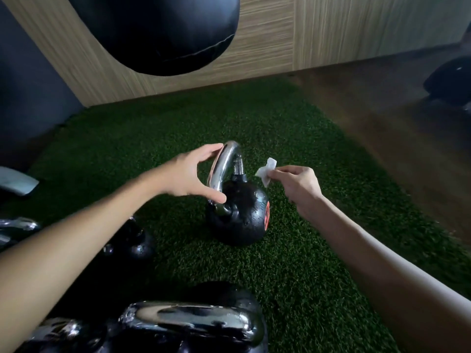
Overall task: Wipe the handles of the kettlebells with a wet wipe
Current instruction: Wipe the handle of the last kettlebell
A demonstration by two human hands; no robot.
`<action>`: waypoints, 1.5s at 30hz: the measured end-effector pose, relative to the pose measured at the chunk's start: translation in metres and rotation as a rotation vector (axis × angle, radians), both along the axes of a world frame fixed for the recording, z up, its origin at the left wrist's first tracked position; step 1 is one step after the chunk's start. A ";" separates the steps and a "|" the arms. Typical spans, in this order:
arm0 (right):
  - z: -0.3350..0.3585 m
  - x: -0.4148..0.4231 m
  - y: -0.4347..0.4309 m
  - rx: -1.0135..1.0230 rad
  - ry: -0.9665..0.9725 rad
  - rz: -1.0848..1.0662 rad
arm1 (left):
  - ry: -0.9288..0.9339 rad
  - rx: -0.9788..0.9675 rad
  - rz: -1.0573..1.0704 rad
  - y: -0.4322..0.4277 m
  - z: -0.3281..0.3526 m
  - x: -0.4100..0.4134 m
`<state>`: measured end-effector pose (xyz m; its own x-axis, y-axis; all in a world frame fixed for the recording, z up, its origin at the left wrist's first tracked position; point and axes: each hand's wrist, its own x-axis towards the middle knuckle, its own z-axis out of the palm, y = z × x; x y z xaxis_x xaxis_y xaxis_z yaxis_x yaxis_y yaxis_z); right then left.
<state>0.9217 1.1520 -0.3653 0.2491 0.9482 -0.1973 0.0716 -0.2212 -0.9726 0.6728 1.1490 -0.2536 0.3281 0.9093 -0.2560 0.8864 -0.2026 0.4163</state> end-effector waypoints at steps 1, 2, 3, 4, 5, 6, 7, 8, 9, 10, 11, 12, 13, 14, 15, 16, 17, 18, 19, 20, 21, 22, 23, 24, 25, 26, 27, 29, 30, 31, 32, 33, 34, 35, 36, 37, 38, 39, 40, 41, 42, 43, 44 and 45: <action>-0.001 -0.007 0.007 0.028 -0.001 -0.023 | 0.043 -0.022 -0.037 0.004 0.008 -0.003; 0.000 -0.013 0.014 0.055 -0.006 -0.046 | 0.058 -0.037 -0.066 0.008 0.016 -0.004; 0.000 -0.019 0.022 0.085 -0.029 -0.065 | 0.065 -0.038 -0.086 0.013 0.023 -0.005; 0.001 -0.025 0.029 0.107 -0.060 -0.073 | 0.092 -0.031 -0.103 0.018 0.028 -0.003; 0.001 -0.031 0.036 0.122 -0.100 -0.074 | 0.140 -0.019 -0.121 0.022 0.033 0.000; 0.000 -0.038 0.041 0.130 -0.139 -0.068 | 0.199 -0.002 -0.138 0.026 0.036 0.005; -0.002 -0.044 0.045 0.138 -0.177 -0.055 | 0.250 0.015 -0.151 0.030 0.038 0.010; -0.005 -0.050 0.048 0.152 -0.216 -0.041 | 0.297 0.033 -0.157 0.031 0.041 0.015; -0.010 -0.053 0.050 0.169 -0.247 -0.028 | 0.338 0.048 -0.158 0.032 0.043 0.018; -0.015 -0.056 0.051 0.184 -0.274 -0.022 | 0.370 0.058 -0.155 0.032 0.044 0.021; -0.021 -0.056 0.052 0.197 -0.289 -0.023 | 0.389 0.060 -0.149 0.031 0.045 0.022; -0.026 -0.055 0.051 0.211 -0.304 -0.027 | 0.399 0.060 -0.146 0.030 0.046 0.022; -0.031 -0.055 0.051 0.217 -0.305 -0.028 | 0.408 0.056 -0.143 0.030 0.047 0.023; -0.035 -0.055 0.049 0.224 -0.294 -0.028 | 0.422 0.052 -0.143 0.030 0.048 0.024; -0.038 -0.055 0.048 0.231 -0.278 -0.028 | 0.441 0.051 -0.148 0.030 0.050 0.025; -0.038 -0.055 0.048 0.248 -0.262 -0.030 | 0.467 0.055 -0.155 0.031 0.051 0.027; -0.036 -0.055 0.047 0.267 -0.244 -0.031 | 0.495 0.061 -0.163 0.032 0.052 0.030; -0.032 -0.055 0.048 0.291 -0.224 -0.031 | 0.522 0.067 -0.168 0.033 0.053 0.032; -0.027 -0.055 0.049 0.311 -0.203 -0.029 | 0.540 0.074 -0.172 0.033 0.054 0.034; -0.022 -0.056 0.050 0.328 -0.189 -0.029 | 0.545 0.077 -0.173 0.034 0.054 0.034; -0.020 -0.056 0.051 0.334 -0.186 -0.035 | 0.535 0.073 -0.169 0.034 0.053 0.034; -0.020 -0.057 0.051 0.333 -0.196 -0.047 | 0.510 0.064 -0.160 0.034 0.052 0.032; -0.022 -0.058 0.050 0.320 -0.212 -0.062 | 0.481 0.055 -0.148 0.034 0.050 0.030; -0.025 -0.059 0.048 0.301 -0.228 -0.072 | 0.455 0.050 -0.138 0.033 0.049 0.028; -0.029 -0.060 0.046 0.278 -0.232 -0.076 | 0.437 0.049 -0.132 0.033 0.048 0.026; -0.031 -0.060 0.044 0.258 -0.224 -0.078 | 0.429 0.050 -0.131 0.032 0.047 0.025; -0.031 -0.060 0.045 0.250 -0.213 -0.078 | 0.427 0.051 -0.133 0.032 0.047 0.025; -0.022 -0.061 0.048 0.283 -0.198 -0.074 | 0.435 0.049 -0.130 0.032 0.047 0.026; -0.015 -0.062 0.051 0.319 -0.186 -0.077 | 0.440 0.046 -0.126 0.032 0.047 0.027; -0.009 -0.064 0.053 0.347 -0.176 -0.082 | 0.444 0.044 -0.122 0.032 0.048 0.027; -0.004 -0.065 0.053 0.365 -0.169 -0.086 | 0.444 0.043 -0.120 0.032 0.048 0.028; -0.001 -0.066 0.052 0.369 -0.162 -0.091 | 0.440 0.041 -0.118 0.032 0.048 0.028; -0.001 -0.067 0.051 0.365 -0.144 -0.096 | 0.435 0.038 -0.118 0.032 0.048 0.028; -0.002 -0.067 0.050 0.349 -0.103 -0.104 | 0.431 0.036 -0.119 0.031 0.048 0.028; -0.003 -0.066 0.049 0.321 -0.047 -0.114 | 0.431 0.036 -0.121 0.031 0.048 0.028; -0.003 -0.065 0.049 0.288 0.019 -0.122 | 0.434 0.037 -0.122 0.030 0.049 0.028; -0.001 -0.065 0.049 0.264 0.083 -0.124 | 0.437 0.038 -0.124 0.030 0.049 0.028; 0.001 -0.065 0.048 0.254 0.136 -0.121 | 0.438 0.038 -0.125 0.030 0.050 0.029; 0.005 -0.065 0.047 0.261 0.169 -0.113 | 0.441 0.039 -0.124 0.030 0.050 0.029; 0.009 -0.066 0.044 0.281 0.196 -0.098 | 0.443 0.040 -0.124 0.030 0.050 0.029; 0.013 -0.066 0.038 0.303 0.210 -0.073 | 0.444 0.043 -0.125 0.030 0.049 0.028; 0.014 -0.066 0.031 0.318 0.211 -0.035 | 0.439 0.043 -0.126 0.031 0.048 0.027; 0.012 -0.065 0.021 0.327 0.201 0.015 | 0.428 0.043 -0.127 0.031 0.046 0.026; 0.008 -0.065 0.010 0.334 0.181 0.071 | 0.411 0.041 -0.130 0.032 0.045 0.024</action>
<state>0.8567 1.1619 -0.3575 0.1696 0.9813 0.0909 -0.1037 0.1095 -0.9886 0.6967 1.1815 -0.2090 0.3187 0.8794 -0.3538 0.9428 -0.3325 0.0228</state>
